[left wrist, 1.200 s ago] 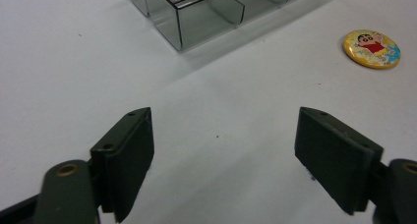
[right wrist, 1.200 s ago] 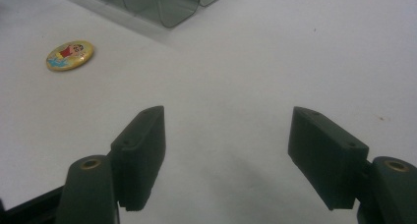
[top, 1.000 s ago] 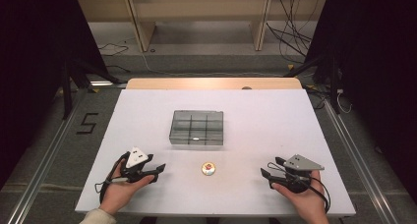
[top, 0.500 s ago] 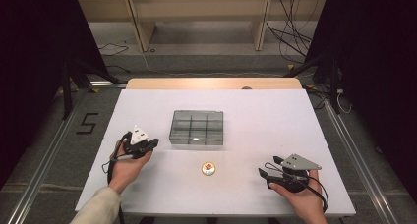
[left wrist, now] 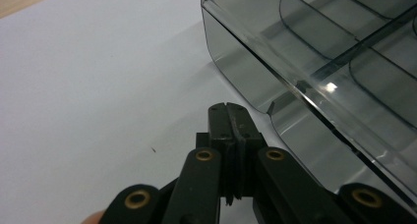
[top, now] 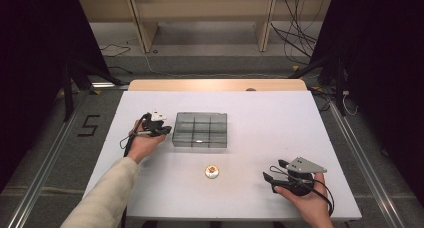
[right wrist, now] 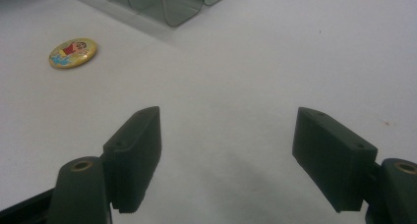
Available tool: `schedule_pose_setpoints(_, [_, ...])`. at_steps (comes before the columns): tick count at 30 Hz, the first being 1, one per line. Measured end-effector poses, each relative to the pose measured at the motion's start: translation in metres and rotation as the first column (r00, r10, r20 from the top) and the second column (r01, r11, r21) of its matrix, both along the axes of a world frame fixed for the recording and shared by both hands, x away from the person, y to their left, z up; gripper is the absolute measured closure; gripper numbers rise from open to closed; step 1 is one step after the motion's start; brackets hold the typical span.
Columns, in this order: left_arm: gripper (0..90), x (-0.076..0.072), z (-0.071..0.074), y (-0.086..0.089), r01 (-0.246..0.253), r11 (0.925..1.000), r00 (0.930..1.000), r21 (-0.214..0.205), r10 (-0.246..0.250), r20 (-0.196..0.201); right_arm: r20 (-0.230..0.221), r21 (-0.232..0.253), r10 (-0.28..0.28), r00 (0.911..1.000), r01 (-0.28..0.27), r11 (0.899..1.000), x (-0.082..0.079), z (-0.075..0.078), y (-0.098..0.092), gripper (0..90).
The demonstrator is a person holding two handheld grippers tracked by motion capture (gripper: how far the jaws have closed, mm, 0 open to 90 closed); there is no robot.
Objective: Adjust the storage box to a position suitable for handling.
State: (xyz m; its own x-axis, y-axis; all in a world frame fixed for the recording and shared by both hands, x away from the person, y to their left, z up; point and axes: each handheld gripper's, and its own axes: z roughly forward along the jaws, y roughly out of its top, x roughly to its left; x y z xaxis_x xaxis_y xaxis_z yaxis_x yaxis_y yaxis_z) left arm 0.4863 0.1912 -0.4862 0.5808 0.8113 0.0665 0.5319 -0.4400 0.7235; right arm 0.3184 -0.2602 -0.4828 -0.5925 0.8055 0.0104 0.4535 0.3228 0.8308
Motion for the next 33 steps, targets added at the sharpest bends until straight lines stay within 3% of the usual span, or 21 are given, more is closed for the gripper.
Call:
schedule_pose_setpoints(6, [89.6, 0.001, -0.004, -0.008, 0.031, 0.9995, 0.9995, -0.003, -0.031, -0.002, -0.004, -0.001, 0.004, 1.0, -0.004, 1.0, 0.0, 0.0, 0.0, 27.1])
schedule_pose_setpoints(10, [89.7, 0.002, -0.004, -0.011, 0.038, 0.999, 0.9992, 0.024, -0.038, 0.008, 0.0, 0.0, 0.001, 1.0, -0.001, 1.0, 0.0, 0.0, -0.002, 27.0])
schedule_pose_setpoints(18, [89.7, 0.002, -0.003, -0.015, 0.046, 0.9986, 0.9988, 0.024, -0.047, 0.013, -0.004, -0.002, 0.001, 1.0, -0.001, 1.0, 0.001, 0.0, -0.001, 27.0])
schedule_pose_setpoints(33, [89.7, 0.0, 0.001, -0.04, 0.087, 0.9957, 0.9959, 0.032, -0.087, 0.023, -0.002, -0.001, 0.01, 0.9999, -0.01, 1.0, 0.003, 0.0, 0.001, 27.1])
